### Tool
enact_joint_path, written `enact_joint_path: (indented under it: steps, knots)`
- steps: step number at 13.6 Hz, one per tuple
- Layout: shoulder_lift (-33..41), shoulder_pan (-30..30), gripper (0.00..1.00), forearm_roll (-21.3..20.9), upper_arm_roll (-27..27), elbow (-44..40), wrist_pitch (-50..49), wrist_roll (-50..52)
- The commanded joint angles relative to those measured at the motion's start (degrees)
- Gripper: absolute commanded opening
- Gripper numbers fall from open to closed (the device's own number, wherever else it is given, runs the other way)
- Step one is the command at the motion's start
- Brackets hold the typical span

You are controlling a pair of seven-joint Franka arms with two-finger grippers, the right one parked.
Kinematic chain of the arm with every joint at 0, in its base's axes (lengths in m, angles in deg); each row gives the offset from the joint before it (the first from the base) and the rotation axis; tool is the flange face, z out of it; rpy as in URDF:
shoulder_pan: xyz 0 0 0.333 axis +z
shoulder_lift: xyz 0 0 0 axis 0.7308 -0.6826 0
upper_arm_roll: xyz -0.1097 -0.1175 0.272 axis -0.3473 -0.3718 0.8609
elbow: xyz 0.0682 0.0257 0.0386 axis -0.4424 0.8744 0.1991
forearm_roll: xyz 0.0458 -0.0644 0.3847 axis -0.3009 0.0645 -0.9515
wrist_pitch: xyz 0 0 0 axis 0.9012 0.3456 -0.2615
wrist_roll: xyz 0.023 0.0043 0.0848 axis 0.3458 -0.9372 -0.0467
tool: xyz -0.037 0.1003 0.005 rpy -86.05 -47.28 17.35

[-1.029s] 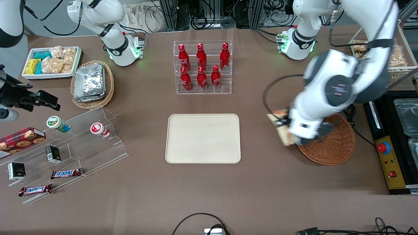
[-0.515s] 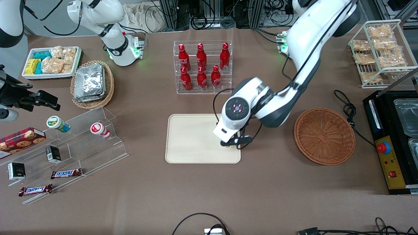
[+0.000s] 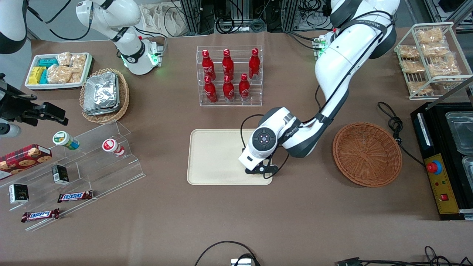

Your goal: Place sandwich from basket to tray

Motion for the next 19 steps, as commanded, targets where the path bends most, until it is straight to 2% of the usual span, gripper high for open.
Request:
enact_joint_path:
  steps: [1, 3, 5, 7, 8, 10, 11, 14, 15, 17, 19]
  knots:
    - [0.0, -0.7, 1.0, -1.1, 0.2, -2.1, -0.5, -0.5]
    - [1.8, -0.1, 1.0, -0.7, 0.1, -2.4, -1.1, -0.4]
    - [6.7, 0.0, 1.0, -0.3, 0.2, -1.8, -2.6, 0.0]
    - [12.2, 2.4, 1.0, -0.3, 0.1, -1.0, -10.5, 0.5]
    - [15.8, 3.0, 1.0, -0.1, 0.1, 1.2, -12.2, 0.3]
    - [24.6, 6.7, 1.0, 0.6, -0.3, 10.7, -11.9, -0.7]
    - [28.4, 9.0, 1.0, 2.3, -0.5, 14.9, -11.9, -3.0]
    - [38.9, 16.9, 1.0, 9.4, -0.6, 23.2, -12.8, -18.6]
    - [41.7, 19.3, 1.0, 10.1, -0.6, 24.8, -14.2, -22.3]
    - [44.2, 24.3, 1.0, 10.3, -0.5, 23.3, -19.2, -29.0]
    - [43.2, 29.7, 1.0, 11.5, -0.3, 17.2, -22.9, -31.4]
